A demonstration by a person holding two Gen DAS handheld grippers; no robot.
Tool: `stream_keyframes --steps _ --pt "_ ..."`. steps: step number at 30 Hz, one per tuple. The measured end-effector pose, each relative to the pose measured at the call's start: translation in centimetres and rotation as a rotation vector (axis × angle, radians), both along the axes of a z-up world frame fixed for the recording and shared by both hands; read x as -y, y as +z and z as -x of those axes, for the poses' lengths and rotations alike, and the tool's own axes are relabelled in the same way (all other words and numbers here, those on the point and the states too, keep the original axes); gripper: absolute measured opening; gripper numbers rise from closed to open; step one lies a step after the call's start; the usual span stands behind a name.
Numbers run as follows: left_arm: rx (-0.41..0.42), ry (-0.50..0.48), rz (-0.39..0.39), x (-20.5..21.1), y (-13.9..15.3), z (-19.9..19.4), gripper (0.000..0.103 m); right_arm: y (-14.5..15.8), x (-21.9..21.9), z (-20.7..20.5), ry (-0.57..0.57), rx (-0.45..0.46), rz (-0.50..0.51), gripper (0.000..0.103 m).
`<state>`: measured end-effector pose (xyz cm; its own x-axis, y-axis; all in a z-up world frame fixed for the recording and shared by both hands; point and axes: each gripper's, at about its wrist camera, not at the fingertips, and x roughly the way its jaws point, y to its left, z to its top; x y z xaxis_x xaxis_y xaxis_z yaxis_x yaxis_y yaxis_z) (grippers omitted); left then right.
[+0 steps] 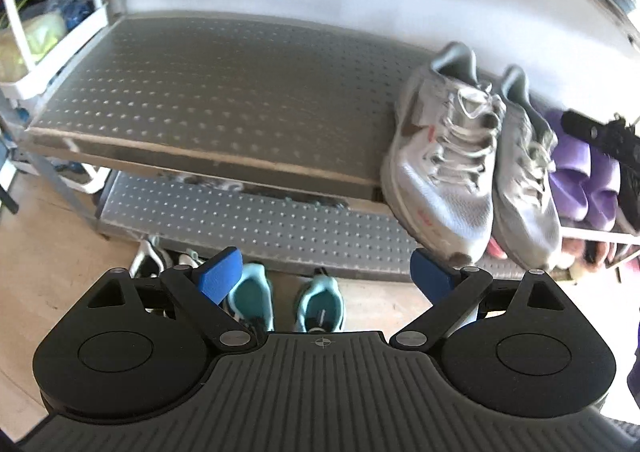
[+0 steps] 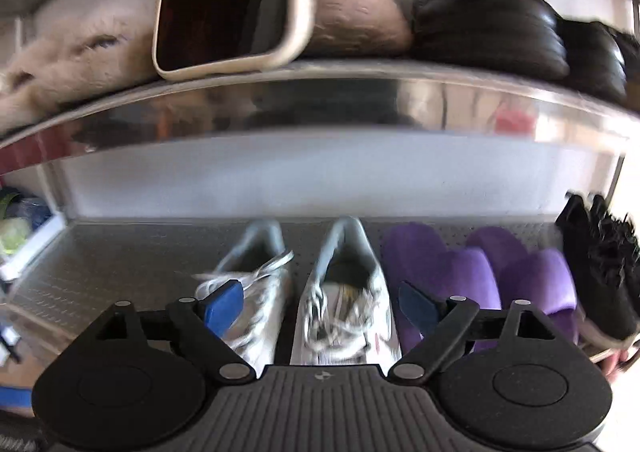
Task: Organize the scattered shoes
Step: 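Lower the grey sneakers beside the purple slides and open the right gripper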
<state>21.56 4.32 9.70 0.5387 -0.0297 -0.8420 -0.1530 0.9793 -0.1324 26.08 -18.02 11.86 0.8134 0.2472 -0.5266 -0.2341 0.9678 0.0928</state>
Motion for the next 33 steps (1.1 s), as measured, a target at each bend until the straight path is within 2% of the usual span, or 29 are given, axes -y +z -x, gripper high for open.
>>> stream_keyframes --steps 2,3,6,9,12,15,22,23,24,26,27,28,33 --pt "-0.006 -0.015 -0.011 1.0 -0.3 -0.1 0.095 -1.0 0.5 -1.2 0.063 -0.070 -0.015 0.075" --pt "-0.009 -0.022 -0.017 1.5 -0.4 -0.2 0.095 -1.3 0.3 -1.5 0.098 -0.060 -0.007 0.069" --pt "-0.020 -0.035 -0.038 2.8 -0.8 -0.6 0.095 -2.1 -0.5 -2.3 0.176 -0.027 0.062 0.069" --pt "-0.032 -0.032 -0.047 3.6 -1.2 -1.0 0.095 -3.2 -1.4 -3.4 0.203 -0.056 0.114 0.073" --pt "-0.042 -0.027 -0.049 3.8 -1.6 -1.5 0.095 -3.1 -2.3 -3.8 0.204 -0.061 0.103 0.074" --pt "-0.052 -0.018 -0.044 3.8 -1.9 -1.8 0.095 -2.3 -2.7 -3.4 0.192 -0.026 0.085 0.084" --pt "-0.081 -0.015 -0.046 3.7 -2.6 -1.9 0.095 -5.2 -4.5 -4.2 0.184 -0.081 0.122 0.090" --pt "-0.083 -0.013 -0.045 3.7 -2.7 -1.9 0.095 -5.7 -4.9 -4.3 0.179 -0.085 0.144 0.089" --pt "-0.085 -0.008 -0.043 3.6 -2.8 -1.8 0.095 -5.9 -5.3 -4.5 0.171 -0.087 0.161 0.083" --pt "-0.088 -0.006 -0.041 3.5 -2.9 -1.7 0.095 -5.8 -6.2 -4.6 0.151 -0.090 0.185 0.067" --pt "-0.090 -0.007 -0.038 3.5 -2.9 -1.7 0.095 -5.8 -6.7 -4.7 0.141 -0.091 0.197 0.054" --pt "-0.090 -0.008 -0.036 3.5 -3.0 -1.6 0.095 -5.6 -7.2 -4.6 0.137 -0.088 0.212 0.047" --pt "-0.092 -0.010 -0.033 3.5 -3.1 -1.3 0.095 -5.5 -8.3 -4.5 0.139 -0.052 0.279 0.044"
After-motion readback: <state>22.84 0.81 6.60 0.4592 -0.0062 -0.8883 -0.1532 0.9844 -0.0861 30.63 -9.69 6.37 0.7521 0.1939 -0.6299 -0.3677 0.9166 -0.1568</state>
